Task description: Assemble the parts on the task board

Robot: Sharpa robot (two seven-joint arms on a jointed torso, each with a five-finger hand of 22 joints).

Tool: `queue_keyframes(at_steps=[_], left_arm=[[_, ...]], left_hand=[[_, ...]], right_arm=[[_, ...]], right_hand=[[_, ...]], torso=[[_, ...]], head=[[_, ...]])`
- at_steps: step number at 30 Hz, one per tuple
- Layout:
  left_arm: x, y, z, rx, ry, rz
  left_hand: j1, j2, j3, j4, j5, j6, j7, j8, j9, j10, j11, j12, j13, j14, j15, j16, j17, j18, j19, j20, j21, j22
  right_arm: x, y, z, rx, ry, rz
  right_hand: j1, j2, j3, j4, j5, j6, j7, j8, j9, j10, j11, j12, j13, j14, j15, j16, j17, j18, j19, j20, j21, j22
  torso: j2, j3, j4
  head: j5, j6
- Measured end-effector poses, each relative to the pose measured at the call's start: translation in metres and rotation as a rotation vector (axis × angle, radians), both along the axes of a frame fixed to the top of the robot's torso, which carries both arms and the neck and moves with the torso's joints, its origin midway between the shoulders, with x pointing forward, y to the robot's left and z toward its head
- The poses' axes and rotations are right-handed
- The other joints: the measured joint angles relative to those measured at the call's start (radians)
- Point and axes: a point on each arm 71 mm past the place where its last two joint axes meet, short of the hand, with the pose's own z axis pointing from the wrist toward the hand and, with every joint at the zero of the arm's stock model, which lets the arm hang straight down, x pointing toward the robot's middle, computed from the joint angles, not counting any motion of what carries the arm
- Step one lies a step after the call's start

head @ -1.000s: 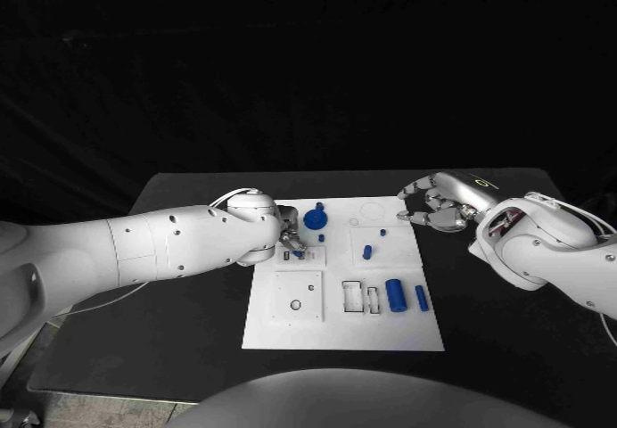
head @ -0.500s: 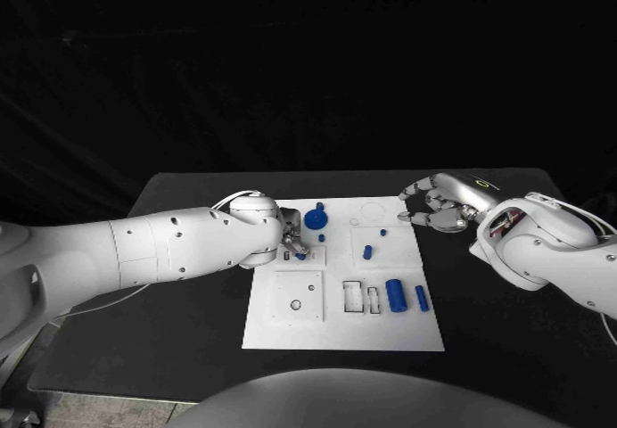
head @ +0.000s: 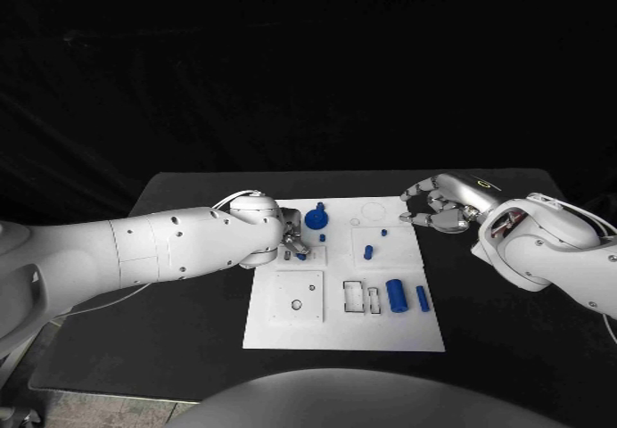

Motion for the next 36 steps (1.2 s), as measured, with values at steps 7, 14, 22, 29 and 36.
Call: queue_keyframes(at_steps=[7, 14, 22, 29, 36], left_arm=[[0.0004, 0.0009, -0.0001, 0.001, -0.001, 0.002], [0.0006, 0.0015, -0.0003, 0.001, -0.004, 0.004], [0.0017, 0.0026, -0.0004, -0.002, -0.015, 0.012], [0.0027, 0.0033, -0.0005, -0.005, -0.025, 0.021], [0.0043, 0.0050, -0.0008, -0.005, -0.035, 0.030]], left_hand=[[-0.012, 0.000, -0.005, 0.005, 0.000, -0.001, 0.002, -0.005, 0.011, 0.002, 0.005, 0.000, 0.000, 0.001, 0.005, 0.000, 0.000, 0.000, -0.004, 0.004, 0.000, 0.000], [-0.012, 0.000, -0.004, 0.004, 0.008, -0.001, 0.002, -0.005, 0.015, 0.002, 0.005, 0.000, 0.000, 0.001, 0.005, 0.000, 0.000, 0.000, -0.004, 0.004, 0.000, 0.000], [-0.012, 0.000, -0.004, 0.004, 0.008, -0.001, 0.002, -0.005, 0.015, 0.002, 0.005, 0.000, 0.000, 0.001, 0.005, 0.000, 0.000, 0.000, -0.004, 0.004, 0.000, 0.000], [-0.012, 0.000, -0.001, 0.001, 0.013, -0.001, 0.002, -0.005, 0.016, 0.002, 0.005, 0.000, 0.000, 0.001, 0.005, 0.000, 0.000, 0.000, -0.004, 0.004, 0.000, 0.000], [-0.012, 0.000, -0.001, 0.001, 0.013, -0.001, 0.002, -0.007, 0.018, 0.002, 0.005, 0.000, 0.000, 0.001, 0.005, 0.000, 0.000, 0.000, -0.004, 0.004, 0.000, 0.000]], right_arm=[[-0.0001, 0.0000, -0.0006, -0.001, 0.003, 0.000], [-0.0003, -0.0011, -0.0011, -0.002, 0.004, -0.002], [-0.0003, -0.0016, -0.0018, -0.003, 0.006, -0.004], [0.0000, -0.0020, -0.0024, -0.004, 0.008, -0.005], [0.0004, -0.0020, -0.0029, -0.005, 0.010, -0.005]], right_hand=[[0.000, 0.000, 0.000, 0.000, 0.000, 0.000, 0.000, 0.000, 0.000, 0.000, 0.000, 0.000, 0.000, 0.000, 0.000, 0.000, 0.000, 0.000, 0.000, 0.000, 0.000, 0.000], [0.000, 0.000, 0.000, 0.000, 0.000, 0.000, 0.000, 0.000, 0.000, 0.000, 0.000, 0.000, 0.000, 0.000, 0.000, 0.000, 0.000, 0.000, 0.000, 0.000, 0.000, 0.000], [0.000, 0.000, 0.000, 0.000, 0.000, 0.000, 0.000, 0.000, -0.001, 0.000, 0.000, 0.000, 0.000, 0.000, 0.000, 0.000, 0.000, 0.000, -0.004, 0.004, 0.000, -0.001], [0.007, 0.007, 0.006, -0.006, 0.031, 0.002, 0.002, 0.000, -0.005, 0.000, 0.000, 0.000, 0.000, 0.000, 0.000, 0.000, 0.000, 0.000, -0.004, 0.004, -0.006, -0.001], [0.007, 0.007, 0.007, -0.007, 0.042, 0.004, 0.004, 0.000, -0.007, 0.000, 0.000, -0.004, 0.000, 0.000, 0.000, 0.000, 0.000, 0.000, -0.004, 0.004, -0.006, -0.001]], torso=[[0.000, 0.0001, 0.0000], [0.000, 0.0001, 0.0001], [0.000, -0.0006, 0.0002], [0.000, -0.0005, 0.0002], [0.000, 0.0001, 0.0002]], head=[[0.001, 0.000], [0.001, 0.000], [0.001, 0.000], [0.003, 0.000], [0.005, 0.000]])
